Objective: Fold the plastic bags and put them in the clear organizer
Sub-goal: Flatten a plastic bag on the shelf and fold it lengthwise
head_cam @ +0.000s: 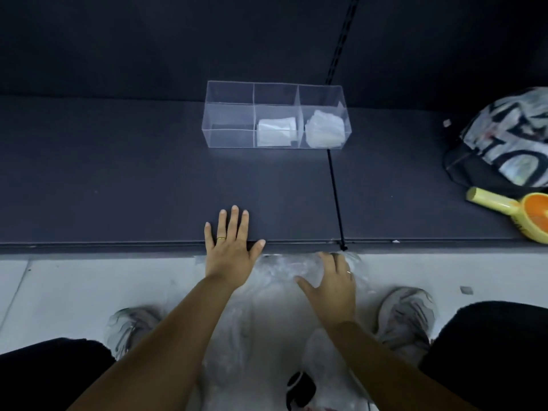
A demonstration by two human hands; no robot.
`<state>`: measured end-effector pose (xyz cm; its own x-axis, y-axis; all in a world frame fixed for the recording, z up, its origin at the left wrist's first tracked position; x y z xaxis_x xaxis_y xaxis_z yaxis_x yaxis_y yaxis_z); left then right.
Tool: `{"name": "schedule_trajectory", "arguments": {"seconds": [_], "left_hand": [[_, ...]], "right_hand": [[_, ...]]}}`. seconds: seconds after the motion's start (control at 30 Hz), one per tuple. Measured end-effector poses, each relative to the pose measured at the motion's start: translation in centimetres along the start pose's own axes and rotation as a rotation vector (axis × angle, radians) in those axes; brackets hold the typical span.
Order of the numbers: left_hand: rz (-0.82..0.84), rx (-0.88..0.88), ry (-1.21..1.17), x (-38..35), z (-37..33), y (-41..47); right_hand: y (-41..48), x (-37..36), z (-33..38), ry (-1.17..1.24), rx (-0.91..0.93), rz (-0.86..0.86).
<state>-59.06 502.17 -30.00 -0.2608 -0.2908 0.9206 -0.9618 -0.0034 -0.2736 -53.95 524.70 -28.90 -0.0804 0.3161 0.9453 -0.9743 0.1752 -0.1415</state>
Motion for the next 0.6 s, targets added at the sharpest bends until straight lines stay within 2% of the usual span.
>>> {"name": "schedule_trajectory", "arguments": {"seconds": [0.17,0.23,0.27,0.33,0.4,0.47,0.53,0.6], "left_hand": [[0.057,0.004,-0.050,-0.2,0.3,0.3],[0.106,0.012,-0.084,-0.1,0.3,0.2],[0.138,0.025,-0.111,0.3,0.2,0.1],[0.223,0.066,-0.256,1.5,-0.3,0.0],[0.374,0.109,-0.635,2.6,-1.8,-0.9],[0.516,0.103,-1.012,4.0,-4.8,-2.6],[0.564,0.008,-1.075,5.4,-7.4,-3.9],[0.522,-0.030,-1.104,6.5,-8.7,-4.1]], "right_hand": [[1.0,-1.1,0.9,-0.284,0.150,0.127],[1.5,-0.5,1.5,-0.255,0.165,0.141],[1.6,0.0,1.7,-0.154,0.154,0.169],[1.6,0.9,2.2,0.197,0.101,0.307],[1.6,3.0,2.7,0.569,0.022,0.383],[1.9,5.7,3.3,0.790,-0.048,0.396],[2.3,8.0,4.1,0.956,-0.065,0.419],[2.6,10.2,4.5,1.052,-0.059,0.404]]}}
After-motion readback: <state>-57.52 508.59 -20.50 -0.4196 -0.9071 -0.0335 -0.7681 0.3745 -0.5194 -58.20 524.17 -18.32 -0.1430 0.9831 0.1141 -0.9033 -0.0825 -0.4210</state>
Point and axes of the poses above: each hand's wrist, its own y-axis towards the middle knuckle, its own x-axis out of the back of the hand, z = x × y, the point moved 10 cm from there along y, towards the middle knuckle, and after that the axes turned 8 degrees about -y, right-handed, at the moved point
